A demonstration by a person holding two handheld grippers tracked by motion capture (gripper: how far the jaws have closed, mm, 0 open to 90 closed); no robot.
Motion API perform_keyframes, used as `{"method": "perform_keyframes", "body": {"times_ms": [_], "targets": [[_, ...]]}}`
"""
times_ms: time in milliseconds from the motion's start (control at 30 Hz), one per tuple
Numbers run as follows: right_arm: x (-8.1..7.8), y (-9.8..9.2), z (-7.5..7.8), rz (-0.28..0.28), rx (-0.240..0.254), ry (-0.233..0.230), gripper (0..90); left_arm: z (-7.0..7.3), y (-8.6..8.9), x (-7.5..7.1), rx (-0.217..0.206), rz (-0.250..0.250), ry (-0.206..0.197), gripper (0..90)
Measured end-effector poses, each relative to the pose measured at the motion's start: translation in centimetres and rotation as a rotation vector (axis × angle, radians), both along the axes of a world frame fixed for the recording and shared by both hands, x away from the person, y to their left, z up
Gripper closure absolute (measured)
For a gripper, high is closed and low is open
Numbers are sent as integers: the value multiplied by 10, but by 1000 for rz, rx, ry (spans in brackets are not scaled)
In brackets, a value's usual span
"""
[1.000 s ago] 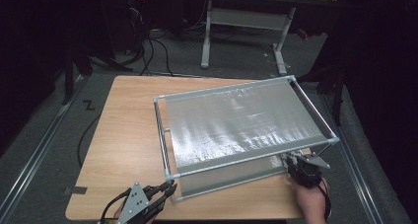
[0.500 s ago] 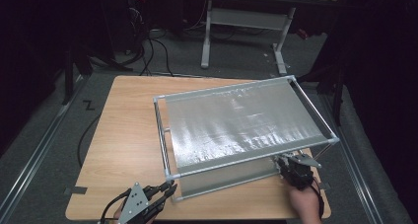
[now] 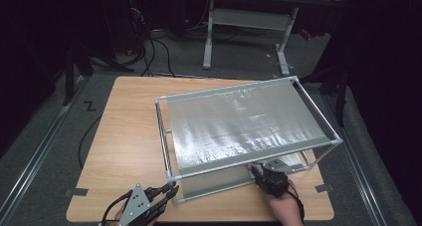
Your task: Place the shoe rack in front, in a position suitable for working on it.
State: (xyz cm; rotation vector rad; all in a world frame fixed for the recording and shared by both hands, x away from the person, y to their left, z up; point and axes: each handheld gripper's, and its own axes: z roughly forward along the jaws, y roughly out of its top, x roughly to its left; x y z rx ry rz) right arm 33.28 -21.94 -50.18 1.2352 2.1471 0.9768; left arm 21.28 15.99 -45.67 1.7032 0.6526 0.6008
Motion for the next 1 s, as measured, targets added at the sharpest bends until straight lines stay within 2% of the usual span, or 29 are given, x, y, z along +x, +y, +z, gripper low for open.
{"method": "perform_keyframes", "body": {"times_ms": [33,67,100,133,167,200,233,267,300,333,467,533,600,633,700,733,767,833,867,900,933,967,1000], "targets": [[-3,8,0,11,1,7,636,0,0,0,0,0,0,800],[-4,15,0,47,-12,-7,637,0,0,0,0,0,0,800],[-4,15,0,47,-12,-7,637,0,0,0,0,0,0,800],[-10,33,-1,90,-21,-7,637,0,0,0,0,0,0,800],[-10,33,-1,90,-21,-7,637,0,0,0,-1,-1,1,800],[-17,51,-1,138,-44,-18,638,0,0,0,0,0,1,800],[-17,51,-1,138,-44,-18,638,0,0,0,0,0,1,800],[-23,68,-2,184,-49,-26,638,0,0,0,1,1,1,800],[-23,68,-2,184,-49,-26,638,0,0,0,1,1,1,800],[-29,84,-1,230,-58,-31,638,0,0,0,1,2,1,800],[-40,111,0,310,-67,-34,640,0,0,0,0,3,2,800],[-42,117,-1,329,-65,-40,640,0,0,0,-1,3,1,800],[-46,131,-1,369,-68,-54,643,0,0,0,-1,3,2,801],[-46,131,-1,369,-68,-54,643,0,0,0,-1,3,1,801],[-52,141,0,362,-55,-24,646,0,0,0,-1,3,2,801],[-54,148,-1,393,-62,-46,651,0,0,0,-1,3,2,801],[-58,153,0,390,-60,-29,654,0,0,-1,0,2,0,800],[-60,156,1,411,-68,-39,656,0,0,-1,2,2,0,801],[-65,163,2,441,-67,-48,662,0,-1,-1,3,2,1,800],[-65,163,2,441,-67,-48,662,0,-1,-1,3,2,1,801],[-70,169,2,474,-56,-58,663,0,-1,-1,3,3,0,801],[-70,169,2,474,-56,-58,663,0,-1,-1,3,3,0,800],[-74,173,3,507,-48,-51,662,0,-1,-1,2,2,0,800]]}}
